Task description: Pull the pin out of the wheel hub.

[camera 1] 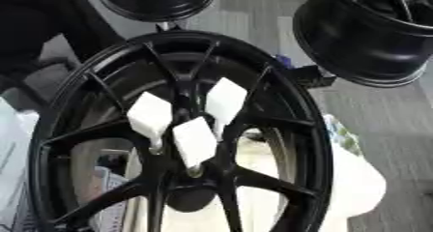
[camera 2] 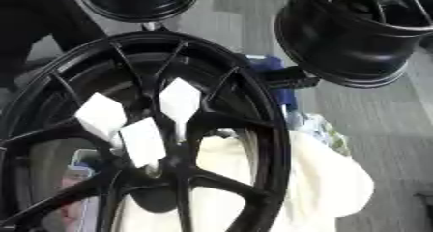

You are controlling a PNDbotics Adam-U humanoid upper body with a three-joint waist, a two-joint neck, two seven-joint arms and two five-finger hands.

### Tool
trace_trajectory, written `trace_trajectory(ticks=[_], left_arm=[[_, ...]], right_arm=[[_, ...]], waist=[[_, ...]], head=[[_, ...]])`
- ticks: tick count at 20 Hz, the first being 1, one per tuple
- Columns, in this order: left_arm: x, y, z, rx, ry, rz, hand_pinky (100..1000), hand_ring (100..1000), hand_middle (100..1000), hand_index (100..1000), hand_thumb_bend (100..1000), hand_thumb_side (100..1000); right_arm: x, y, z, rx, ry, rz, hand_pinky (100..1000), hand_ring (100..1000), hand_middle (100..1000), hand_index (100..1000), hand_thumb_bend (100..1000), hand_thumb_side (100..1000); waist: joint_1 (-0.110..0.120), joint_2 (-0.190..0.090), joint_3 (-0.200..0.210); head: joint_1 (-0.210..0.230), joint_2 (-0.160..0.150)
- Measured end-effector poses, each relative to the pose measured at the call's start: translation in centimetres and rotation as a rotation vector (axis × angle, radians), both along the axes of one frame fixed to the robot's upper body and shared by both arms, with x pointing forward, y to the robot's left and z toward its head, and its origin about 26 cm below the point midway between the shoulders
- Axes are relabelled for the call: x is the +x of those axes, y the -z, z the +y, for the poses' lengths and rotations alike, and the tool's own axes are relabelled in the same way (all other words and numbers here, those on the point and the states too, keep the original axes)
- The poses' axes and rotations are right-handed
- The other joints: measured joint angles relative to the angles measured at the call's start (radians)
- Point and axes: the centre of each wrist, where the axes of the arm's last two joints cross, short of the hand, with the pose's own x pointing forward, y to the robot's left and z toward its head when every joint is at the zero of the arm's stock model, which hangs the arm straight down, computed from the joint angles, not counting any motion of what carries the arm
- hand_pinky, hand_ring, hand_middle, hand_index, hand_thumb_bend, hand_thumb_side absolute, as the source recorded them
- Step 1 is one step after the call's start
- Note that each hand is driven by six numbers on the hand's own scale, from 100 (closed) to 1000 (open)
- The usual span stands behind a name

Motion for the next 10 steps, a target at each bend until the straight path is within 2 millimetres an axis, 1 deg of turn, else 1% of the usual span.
trace_trajectory(ticks=[2, 3, 4, 6, 8, 9, 10], left_arm=[[0.0, 0.0, 0.0, -0.008, 0.006, -0.006, 853, 821, 754, 902, 157, 615], [0.0, -0.1, -0.1, -0.011, 0.013, -0.013, 848, 814, 744, 894, 100, 588], [0.0, -0.2, -0.4, -0.014, 0.022, -0.023, 843, 806, 734, 886, 100, 569], [0.0, -0.8, -1.1, -0.022, 0.048, -0.062, 842, 790, 709, 871, 100, 578], [-0.1, -1.8, -2.5, -0.037, 0.103, -0.121, 839, 779, 690, 859, 100, 535], [-0.1, -2.4, -3.5, -0.043, 0.141, -0.156, 839, 777, 686, 857, 100, 523], [-0.3, -3.0, -4.6, -0.049, 0.182, -0.189, 836, 771, 677, 854, 100, 492]], right_arm=[[0.0, 0.0, 0.0, 0.000, 0.000, 0.000, 830, 595, 658, 836, 449, 243], [0.0, 0.0, 0.0, 0.000, 0.000, 0.000, 829, 595, 658, 836, 449, 244], [0.0, 0.0, 0.0, 0.000, 0.000, 0.000, 828, 596, 658, 837, 448, 244], [0.0, 0.0, 0.0, -0.001, 0.001, -0.001, 829, 598, 660, 837, 440, 246], [0.0, 0.0, 0.0, -0.003, 0.002, -0.006, 829, 600, 662, 838, 434, 250], [0.0, 0.0, 0.0, -0.007, 0.004, -0.009, 829, 601, 663, 838, 433, 250], [0.1, -0.1, 0.1, -0.012, 0.005, -0.014, 829, 603, 664, 839, 433, 249]], waist=[[0.000, 0.000, 0.000], [0.000, 0.000, 0.000], [0.000, 0.000, 0.001], [-0.001, 0.000, 0.005], [-0.001, -0.001, 0.007], [-0.001, -0.001, 0.008], [-0.001, -0.001, 0.008]], head=[[0.000, 0.000], [0.000, 0.000], [0.000, 0.000], [0.000, 0.000], [0.000, 0.000], [0.000, 0.000], [0.000, 0.000]])
